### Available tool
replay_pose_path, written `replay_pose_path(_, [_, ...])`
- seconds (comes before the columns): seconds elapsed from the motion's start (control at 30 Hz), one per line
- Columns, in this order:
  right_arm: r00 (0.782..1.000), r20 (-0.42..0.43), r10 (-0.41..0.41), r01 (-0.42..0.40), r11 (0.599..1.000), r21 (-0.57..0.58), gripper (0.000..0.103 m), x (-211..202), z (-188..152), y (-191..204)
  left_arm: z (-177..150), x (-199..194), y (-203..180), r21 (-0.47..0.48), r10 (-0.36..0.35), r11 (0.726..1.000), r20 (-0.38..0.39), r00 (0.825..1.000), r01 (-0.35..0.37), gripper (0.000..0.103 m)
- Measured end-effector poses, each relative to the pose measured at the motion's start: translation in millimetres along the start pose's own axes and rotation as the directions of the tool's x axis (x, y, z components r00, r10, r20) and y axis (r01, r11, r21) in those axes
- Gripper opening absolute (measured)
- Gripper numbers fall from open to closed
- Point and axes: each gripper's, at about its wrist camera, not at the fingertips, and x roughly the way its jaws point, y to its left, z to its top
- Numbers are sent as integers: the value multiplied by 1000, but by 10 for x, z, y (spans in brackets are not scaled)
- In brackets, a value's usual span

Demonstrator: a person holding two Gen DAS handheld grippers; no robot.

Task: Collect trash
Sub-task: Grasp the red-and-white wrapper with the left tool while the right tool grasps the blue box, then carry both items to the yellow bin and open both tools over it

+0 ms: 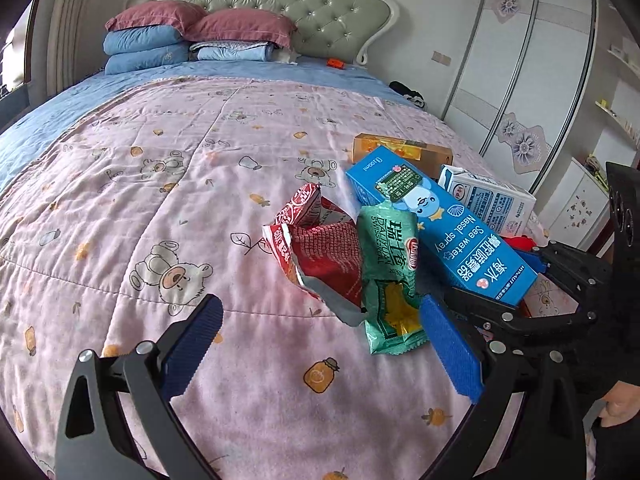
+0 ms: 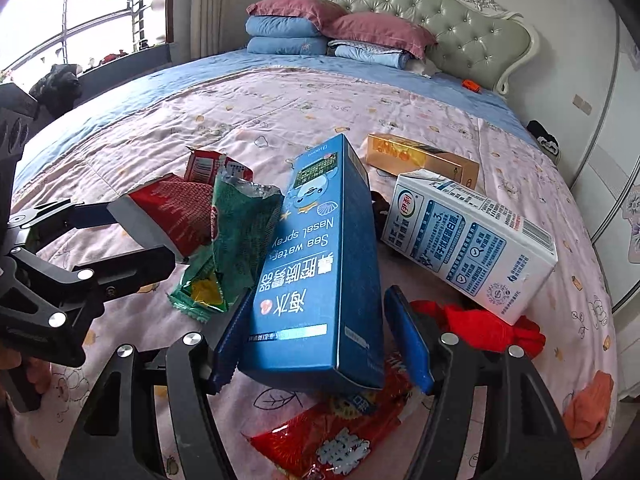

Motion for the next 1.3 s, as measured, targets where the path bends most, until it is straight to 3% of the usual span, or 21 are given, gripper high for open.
replay_pose_path(0.23, [999,39,8,-10,998,56,58,-101,-57,-98,89,157,33,-21,-4,1000,-24,1000,4,99])
replay_pose_path(0.4, [988,83,130,-142,975,170,58,-239,-83,-295,168,236,123,-76,-24,997,-12,1000,23,97])
replay_pose_path(0.5, [976,94,196,-212,952,219,58,-254,-103,-382,206,297,168,-100,-44,994,-12,999,43,78])
replay_pose_path(0.57, [969,100,228,-246,938,243,58,-244,-123,-425,208,380,170,-103,-52,993,-33,998,48,53])
replay_pose_path(0.6, [966,103,236,-254,934,252,58,-240,-131,-442,198,420,156,-101,-57,994,-44,997,52,52])
replay_pose_path(0.67, [964,112,243,-264,928,262,58,-240,-146,-460,184,425,109,-79,-48,996,-36,998,46,40])
replay_pose_path(0.77, [958,134,253,-280,922,267,58,-289,-173,-483,167,253,75,-62,-42,997,47,998,45,30])
replay_pose_path(0.97, [938,215,272,-323,912,253,58,-577,-211,-527,65,-189,-189,32,107,993,180,978,-115,27])
replay_pose_path(1.03, [930,240,278,-337,906,257,58,-696,-238,-547,4,-331,-329,54,122,989,202,972,-135,27])
replay_pose_path(1.17, [911,285,298,-378,880,287,58,-944,-411,-626,-98,-559,-632,87,84,991,213,973,-104,27])
replay_pose_path(1.3, [908,302,291,-384,868,316,58,-1184,-658,-747,-183,-646,-983,115,-20,993,171,985,1,27])
